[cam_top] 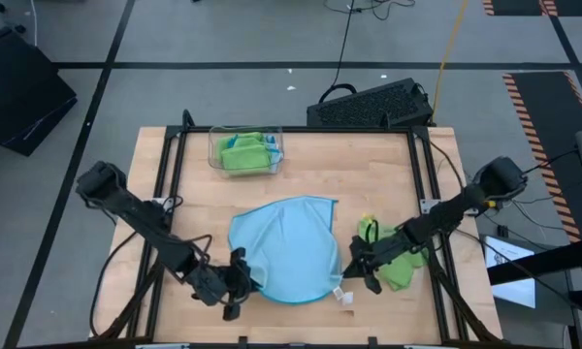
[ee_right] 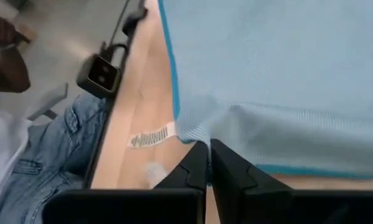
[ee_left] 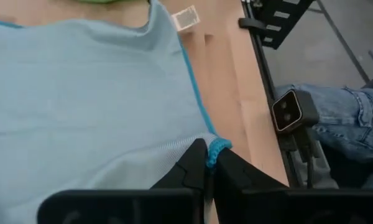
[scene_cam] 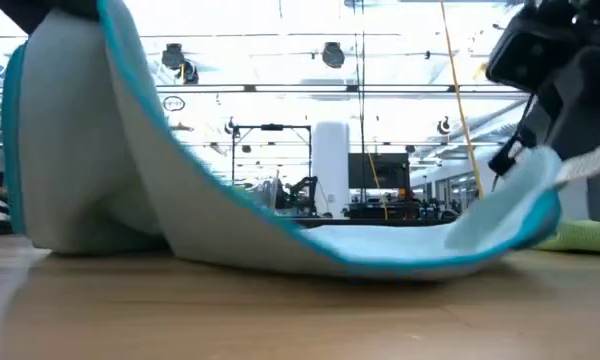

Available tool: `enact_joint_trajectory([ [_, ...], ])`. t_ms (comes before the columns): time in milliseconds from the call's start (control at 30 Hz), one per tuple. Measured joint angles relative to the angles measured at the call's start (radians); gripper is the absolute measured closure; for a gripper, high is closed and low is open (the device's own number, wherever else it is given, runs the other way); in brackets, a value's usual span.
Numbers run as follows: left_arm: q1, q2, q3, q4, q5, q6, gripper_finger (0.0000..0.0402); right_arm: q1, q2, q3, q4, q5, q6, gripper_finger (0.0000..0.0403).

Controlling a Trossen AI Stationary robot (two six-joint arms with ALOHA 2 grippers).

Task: Fold microfiber towels
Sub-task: Fold the blue microfiber cloth

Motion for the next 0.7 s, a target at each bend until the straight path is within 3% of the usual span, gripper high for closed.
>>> enact_joint_trajectory([
  [233, -0.007, 0.058, 0.0, 0.016, 0.053, -0.076, 0.0383, 0.0, 0.03, 0.0, -0.011, -0.076, 0.037, 0.0391],
  [367, -0.019, 0.058, 0.0, 0.036, 0.052, -0.112, 0.0366, 0.0, 0.018, 0.0, -0.01, -0.104, 0.038, 0.0356],
  [567, -0.042, 0.058, 0.0, 0.027, 0.03, -0.108, 0.0273, -0.004, 0.017, 0.0, -0.013, -0.125, 0.012, 0.0269],
  [700, -0.059, 0.058, 0.0, -0.012, 0.036, -0.097, 0.0207, -0.004, 0.017, 0.0, -0.013, -0.102, 0.007, 0.0232],
])
